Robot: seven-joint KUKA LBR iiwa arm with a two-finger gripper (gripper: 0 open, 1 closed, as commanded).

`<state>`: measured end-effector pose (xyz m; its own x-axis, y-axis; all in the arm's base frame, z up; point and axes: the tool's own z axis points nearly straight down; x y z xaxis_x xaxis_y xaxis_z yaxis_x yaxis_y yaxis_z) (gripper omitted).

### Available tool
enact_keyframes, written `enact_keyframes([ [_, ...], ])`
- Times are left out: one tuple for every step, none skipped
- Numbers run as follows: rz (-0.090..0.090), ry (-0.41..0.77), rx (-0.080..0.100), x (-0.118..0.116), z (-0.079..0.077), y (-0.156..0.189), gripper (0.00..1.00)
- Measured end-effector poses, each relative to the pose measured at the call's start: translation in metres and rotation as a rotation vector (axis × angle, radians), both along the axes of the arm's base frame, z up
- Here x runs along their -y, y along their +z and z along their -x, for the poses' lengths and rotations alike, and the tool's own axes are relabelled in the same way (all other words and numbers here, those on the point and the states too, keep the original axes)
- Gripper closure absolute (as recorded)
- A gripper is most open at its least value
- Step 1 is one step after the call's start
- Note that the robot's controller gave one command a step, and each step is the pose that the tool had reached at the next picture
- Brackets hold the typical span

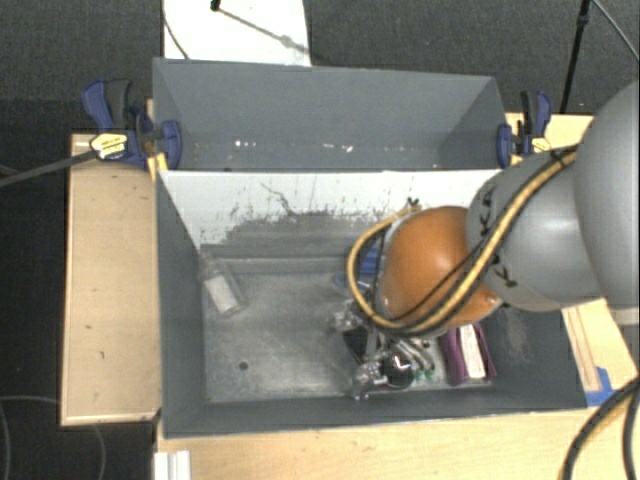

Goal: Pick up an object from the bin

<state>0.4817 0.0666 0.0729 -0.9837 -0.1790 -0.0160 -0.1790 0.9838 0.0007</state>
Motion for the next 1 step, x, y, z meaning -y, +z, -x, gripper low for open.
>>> enact_keyframes([
  [0.008,0.304,-0.010,0.0803,-0.0390,0.0021,0.00],
])
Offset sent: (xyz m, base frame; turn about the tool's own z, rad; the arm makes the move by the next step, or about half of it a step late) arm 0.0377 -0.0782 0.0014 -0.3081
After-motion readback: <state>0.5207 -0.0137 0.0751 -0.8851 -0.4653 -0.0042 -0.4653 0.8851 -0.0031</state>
